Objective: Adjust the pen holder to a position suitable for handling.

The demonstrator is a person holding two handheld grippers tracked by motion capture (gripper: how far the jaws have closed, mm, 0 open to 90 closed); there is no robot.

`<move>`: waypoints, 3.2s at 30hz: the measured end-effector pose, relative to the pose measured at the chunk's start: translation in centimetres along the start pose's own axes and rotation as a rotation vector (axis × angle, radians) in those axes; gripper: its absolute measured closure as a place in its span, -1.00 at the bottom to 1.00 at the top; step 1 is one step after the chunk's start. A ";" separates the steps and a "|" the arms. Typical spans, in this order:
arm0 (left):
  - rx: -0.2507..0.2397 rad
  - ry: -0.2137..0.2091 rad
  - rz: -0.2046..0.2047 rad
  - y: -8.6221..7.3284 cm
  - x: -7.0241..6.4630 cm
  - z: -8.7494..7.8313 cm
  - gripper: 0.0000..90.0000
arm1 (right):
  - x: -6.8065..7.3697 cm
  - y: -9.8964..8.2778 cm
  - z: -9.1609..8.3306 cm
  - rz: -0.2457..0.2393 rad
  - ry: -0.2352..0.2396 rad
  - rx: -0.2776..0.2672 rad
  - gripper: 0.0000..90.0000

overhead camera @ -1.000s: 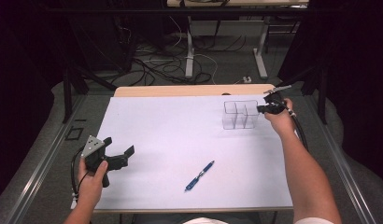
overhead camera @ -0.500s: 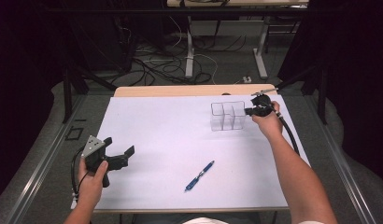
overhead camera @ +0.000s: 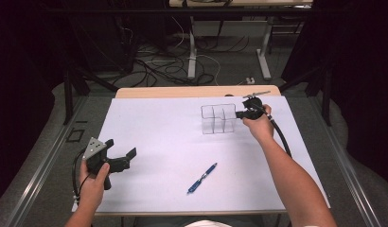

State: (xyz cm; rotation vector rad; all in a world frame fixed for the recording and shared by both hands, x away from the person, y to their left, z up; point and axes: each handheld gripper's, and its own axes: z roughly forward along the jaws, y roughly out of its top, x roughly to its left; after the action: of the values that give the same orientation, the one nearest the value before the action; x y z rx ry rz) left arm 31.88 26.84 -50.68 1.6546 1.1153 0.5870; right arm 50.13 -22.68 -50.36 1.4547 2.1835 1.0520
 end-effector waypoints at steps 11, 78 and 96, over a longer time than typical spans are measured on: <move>0.000 -0.002 0.006 0.0 -0.1 0.0 -1.00 | 2.7 0.3 1.1 0.019 0.030 0.007 1.00; 0.014 0.003 -0.036 -0.1 -0.3 0.4 -1.00 | 7.3 -2.5 -6.8 -0.154 0.123 -0.148 -0.20; 0.012 -0.012 -0.045 -0.1 -0.5 0.4 -1.00 | 7.7 -7.2 -10.6 -0.143 0.097 -0.165 -0.76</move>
State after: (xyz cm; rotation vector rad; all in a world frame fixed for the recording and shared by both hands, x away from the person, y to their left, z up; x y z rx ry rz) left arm 31.91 26.23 -50.83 1.6373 1.1470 0.5419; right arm 35.52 -21.57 -47.31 1.1813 2.1712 1.2418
